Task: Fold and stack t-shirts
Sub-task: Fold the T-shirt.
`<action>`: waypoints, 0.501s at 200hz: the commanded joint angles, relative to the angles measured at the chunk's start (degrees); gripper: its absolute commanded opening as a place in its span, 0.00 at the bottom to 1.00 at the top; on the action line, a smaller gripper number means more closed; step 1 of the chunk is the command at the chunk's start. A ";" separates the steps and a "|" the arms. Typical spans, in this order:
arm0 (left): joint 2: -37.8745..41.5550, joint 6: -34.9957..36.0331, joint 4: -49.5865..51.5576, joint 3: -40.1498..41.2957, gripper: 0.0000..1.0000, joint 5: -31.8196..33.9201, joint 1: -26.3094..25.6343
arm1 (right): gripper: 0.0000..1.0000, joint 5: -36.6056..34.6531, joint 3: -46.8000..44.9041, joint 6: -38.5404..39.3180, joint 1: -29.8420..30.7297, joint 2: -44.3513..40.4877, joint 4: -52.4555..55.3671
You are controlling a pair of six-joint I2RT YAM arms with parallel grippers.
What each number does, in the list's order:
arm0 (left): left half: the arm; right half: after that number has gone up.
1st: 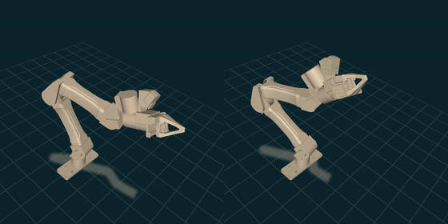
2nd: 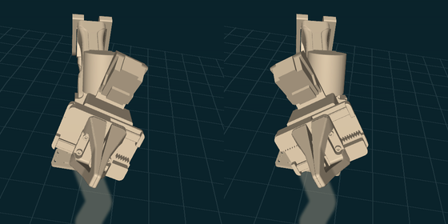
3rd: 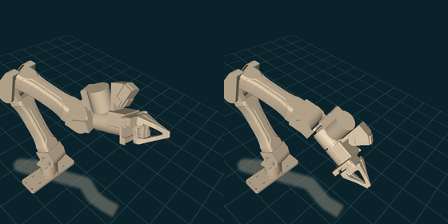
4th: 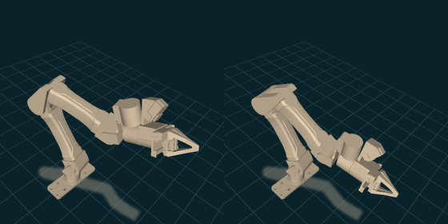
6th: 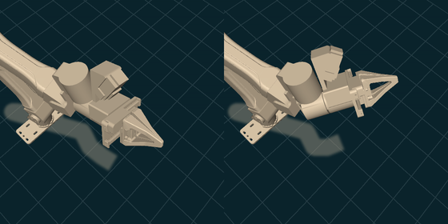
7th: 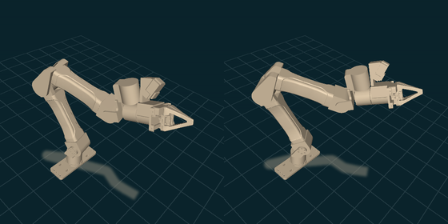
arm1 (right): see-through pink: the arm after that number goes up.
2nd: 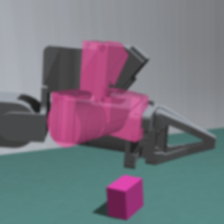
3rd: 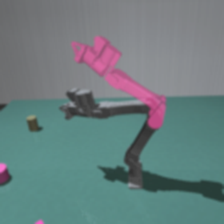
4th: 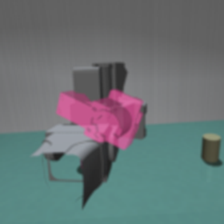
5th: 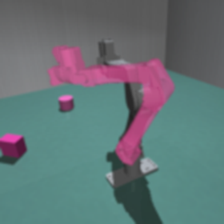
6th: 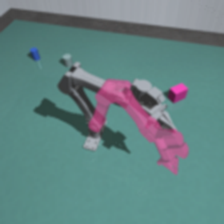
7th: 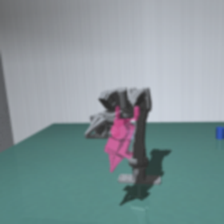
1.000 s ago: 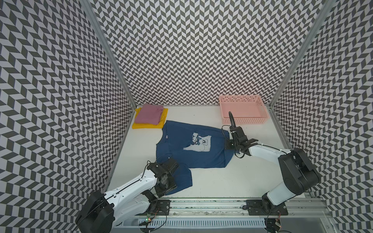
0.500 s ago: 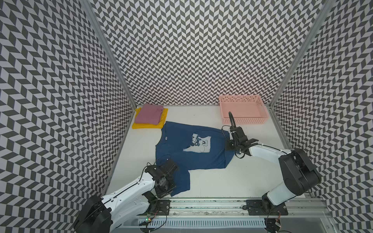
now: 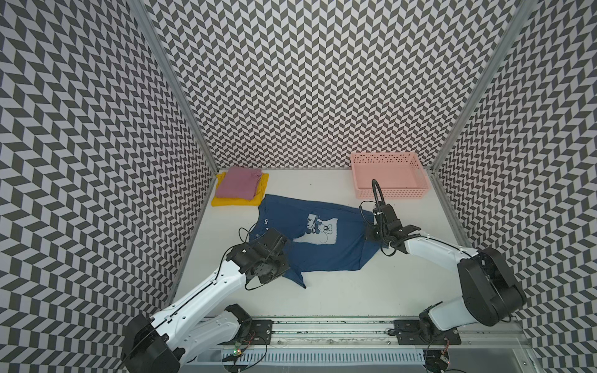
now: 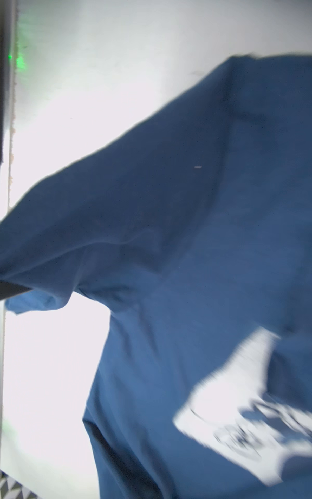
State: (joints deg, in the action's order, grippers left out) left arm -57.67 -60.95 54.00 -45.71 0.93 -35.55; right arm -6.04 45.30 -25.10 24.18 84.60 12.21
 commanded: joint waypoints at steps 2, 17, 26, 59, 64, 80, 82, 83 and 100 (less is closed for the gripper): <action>0.14 5.74 -3.54 -1.26 0.00 2.54 5.06 | 0.00 -3.95 -1.28 -1.22 -0.37 -3.60 0.29; 0.39 8.27 -5.84 -1.27 0.00 1.52 8.54 | 0.00 -5.73 -2.28 -1.91 -0.54 -5.52 1.17; 0.53 9.80 -6.98 -1.51 0.00 1.51 10.16 | 0.00 -6.89 -2.96 -2.24 -0.63 -6.73 1.71; 2.36 11.69 -8.06 -2.50 0.00 2.25 13.36 | 0.00 -11.70 -6.18 -3.96 -1.07 -13.01 2.88; 3.05 11.81 -8.54 -2.23 0.00 2.20 13.42 | 0.00 -12.01 -6.66 -4.14 -1.07 -13.86 3.06; 5.32 11.94 -8.74 -1.28 0.00 2.37 13.67 | 0.00 -11.82 -8.38 -4.79 -1.07 -16.99 3.48; 5.60 11.98 -8.73 -1.17 0.00 2.29 13.67 | 0.00 -11.87 -8.58 -4.89 -1.07 -17.29 3.62; 5.71 11.99 -8.73 -1.11 0.00 2.26 13.67 | 0.00 -11.88 -8.70 -4.97 -1.07 -17.46 3.71; 7.99 11.99 -8.22 0.06 0.00 2.25 13.67 | 0.00 -12.46 -10.42 -6.18 -1.07 -20.22 5.06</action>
State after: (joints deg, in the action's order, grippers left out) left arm -52.97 -50.57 46.85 -46.37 2.20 -22.22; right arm -15.70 36.93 -28.75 23.42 68.14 16.03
